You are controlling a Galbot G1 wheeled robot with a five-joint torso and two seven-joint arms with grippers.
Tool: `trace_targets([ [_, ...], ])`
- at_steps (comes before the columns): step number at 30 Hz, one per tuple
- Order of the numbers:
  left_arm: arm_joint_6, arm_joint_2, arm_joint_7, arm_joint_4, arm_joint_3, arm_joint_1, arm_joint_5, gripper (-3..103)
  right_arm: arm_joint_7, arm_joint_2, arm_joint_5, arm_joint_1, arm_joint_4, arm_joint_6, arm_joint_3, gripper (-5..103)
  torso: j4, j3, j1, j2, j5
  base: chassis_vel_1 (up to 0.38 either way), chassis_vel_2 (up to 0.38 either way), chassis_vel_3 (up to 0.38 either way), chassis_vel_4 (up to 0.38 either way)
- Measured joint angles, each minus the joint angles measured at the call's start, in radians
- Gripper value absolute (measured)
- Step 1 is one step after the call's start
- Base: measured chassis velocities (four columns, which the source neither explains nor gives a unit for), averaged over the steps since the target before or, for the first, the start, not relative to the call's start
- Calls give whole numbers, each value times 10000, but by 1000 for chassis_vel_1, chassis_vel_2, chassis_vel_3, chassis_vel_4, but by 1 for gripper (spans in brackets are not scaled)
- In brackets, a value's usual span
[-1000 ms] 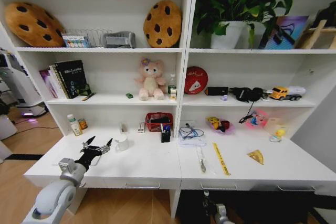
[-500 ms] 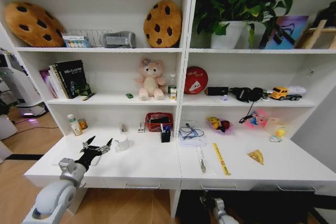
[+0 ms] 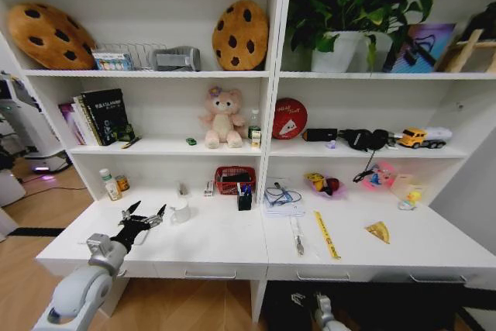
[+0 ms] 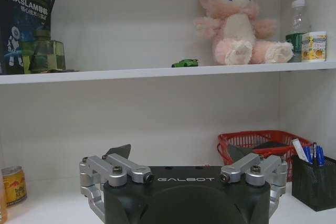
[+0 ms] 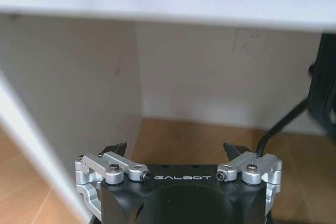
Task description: Organize the objects on the table.
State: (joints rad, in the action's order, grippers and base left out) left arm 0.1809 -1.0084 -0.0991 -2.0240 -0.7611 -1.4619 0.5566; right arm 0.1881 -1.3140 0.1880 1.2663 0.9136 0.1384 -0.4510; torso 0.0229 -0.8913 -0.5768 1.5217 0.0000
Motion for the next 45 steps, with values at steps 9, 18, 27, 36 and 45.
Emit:
trace_targets([
  [9,0,0,1,0,0,0,0,100,-468,164,175,2540,3219,-315,283,100,0,1,1,1,0,0,0,0,0],
  [18,0,0,1,0,0,0,0,100,-3574,624,-760,5825,7858,-251,161,100,3,1,2,2,-3,0,0,0,0],
  [27,0,0,0,0,0,0,0,100,-4394,960,-1201,6889,12487,-1110,-239,100,0,1,2,2,-2,0,0,0,0],
  [36,0,0,-1,0,0,0,0,100,-2810,1684,1087,5259,14200,-3513,-2303,100,0,-1,-2,-1,3,0,0,0,0],
  [45,0,0,0,0,0,0,0,100,-2712,1559,2147,5226,14943,-4346,-3273,100,3,-1,-1,0,1,0,0,0,0],
])
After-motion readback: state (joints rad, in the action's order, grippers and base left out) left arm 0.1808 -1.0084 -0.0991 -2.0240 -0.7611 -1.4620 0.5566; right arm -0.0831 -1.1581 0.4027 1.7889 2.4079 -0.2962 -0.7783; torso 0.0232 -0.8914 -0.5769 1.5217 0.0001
